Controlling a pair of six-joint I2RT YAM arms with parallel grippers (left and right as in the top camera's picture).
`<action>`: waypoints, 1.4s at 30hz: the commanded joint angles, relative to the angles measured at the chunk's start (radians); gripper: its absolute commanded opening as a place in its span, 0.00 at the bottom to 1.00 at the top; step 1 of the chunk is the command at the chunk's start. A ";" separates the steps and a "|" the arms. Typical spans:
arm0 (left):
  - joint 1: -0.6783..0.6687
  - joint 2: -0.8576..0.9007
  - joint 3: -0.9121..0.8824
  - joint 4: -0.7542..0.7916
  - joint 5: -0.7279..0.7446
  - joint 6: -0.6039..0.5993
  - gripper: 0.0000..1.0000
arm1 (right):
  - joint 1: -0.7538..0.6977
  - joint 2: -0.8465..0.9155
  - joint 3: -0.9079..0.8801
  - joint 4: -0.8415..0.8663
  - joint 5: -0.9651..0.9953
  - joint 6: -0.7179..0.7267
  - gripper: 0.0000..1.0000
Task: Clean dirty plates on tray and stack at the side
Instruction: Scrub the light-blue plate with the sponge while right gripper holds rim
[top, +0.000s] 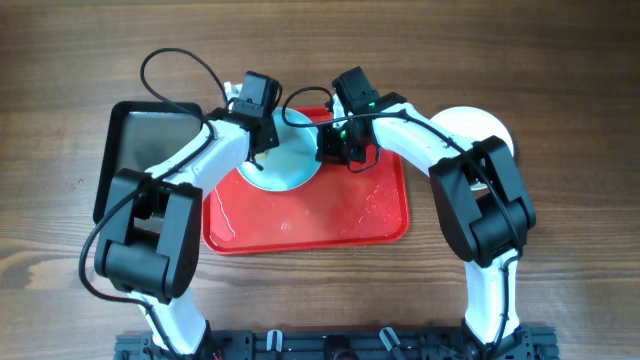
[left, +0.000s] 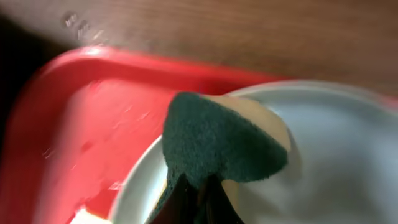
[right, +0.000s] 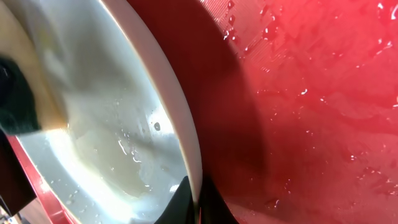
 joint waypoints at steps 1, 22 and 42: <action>0.019 0.037 -0.001 0.106 0.230 0.075 0.04 | 0.000 0.039 0.005 -0.008 -0.008 -0.034 0.04; 0.040 0.051 -0.001 -0.104 -0.084 -0.020 0.04 | 0.009 0.039 0.005 -0.001 -0.008 -0.041 0.04; 0.031 0.051 -0.001 -0.294 0.922 0.481 0.04 | 0.009 0.039 0.005 -0.004 -0.032 -0.040 0.04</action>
